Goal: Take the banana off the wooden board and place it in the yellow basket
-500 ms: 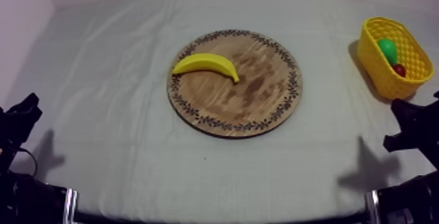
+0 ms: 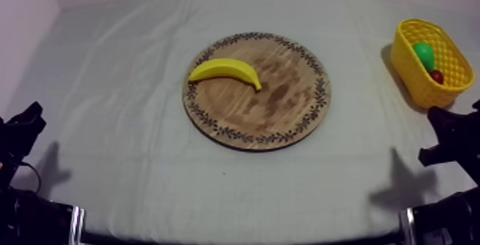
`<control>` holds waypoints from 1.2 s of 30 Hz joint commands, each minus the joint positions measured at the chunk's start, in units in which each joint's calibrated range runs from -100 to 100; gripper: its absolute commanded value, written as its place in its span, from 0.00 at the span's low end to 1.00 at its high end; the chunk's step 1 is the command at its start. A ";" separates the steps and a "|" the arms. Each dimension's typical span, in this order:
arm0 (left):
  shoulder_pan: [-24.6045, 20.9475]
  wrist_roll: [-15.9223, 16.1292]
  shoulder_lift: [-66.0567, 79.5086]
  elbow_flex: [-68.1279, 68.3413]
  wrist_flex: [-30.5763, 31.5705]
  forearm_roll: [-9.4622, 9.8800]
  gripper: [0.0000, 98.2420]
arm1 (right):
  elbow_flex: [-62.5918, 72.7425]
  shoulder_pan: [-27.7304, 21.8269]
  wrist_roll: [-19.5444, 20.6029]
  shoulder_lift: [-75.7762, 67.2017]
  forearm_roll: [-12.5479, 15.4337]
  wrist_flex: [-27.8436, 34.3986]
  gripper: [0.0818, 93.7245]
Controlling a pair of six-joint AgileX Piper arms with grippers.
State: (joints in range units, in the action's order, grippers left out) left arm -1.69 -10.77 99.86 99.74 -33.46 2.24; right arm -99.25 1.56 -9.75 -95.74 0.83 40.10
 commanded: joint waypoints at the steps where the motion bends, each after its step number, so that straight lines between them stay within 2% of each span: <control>1: -0.01 0.00 -0.03 0.04 -0.01 -0.02 0.00 | 0.56 0.15 -1.21 -0.01 0.52 2.24 0.00; 9: -0.01 0.00 -0.03 0.04 -0.01 -0.02 0.00 | 1.48 0.42 -2.93 -0.01 0.82 4.99 0.00; 13: -0.01 0.00 -0.03 0.04 -0.01 -0.02 0.00 | 2.81 1.61 -2.94 4.01 0.40 4.01 0.00; 16: -0.01 0.00 -0.03 0.04 -0.01 -0.02 0.00 | 5.07 2.65 -4.24 11.77 0.58 1.49 0.00; 20: -0.01 0.00 -0.03 0.04 -0.01 -0.02 0.00 | 11.27 4.33 -8.07 24.03 1.95 -0.43 0.00; 29: -0.01 0.00 -0.03 0.04 -0.01 -0.02 0.00 | 34.87 13.49 -10.51 45.69 -0.71 6.63 0.00; 36: -0.01 0.01 -0.03 0.04 -0.01 -0.02 0.00 | 49.05 17.25 -10.69 63.69 -2.19 7.90 0.00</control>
State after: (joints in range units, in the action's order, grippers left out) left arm -1.69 -10.77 99.86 99.74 -33.46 2.24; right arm -56.49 18.14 -20.58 -41.32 -1.21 47.90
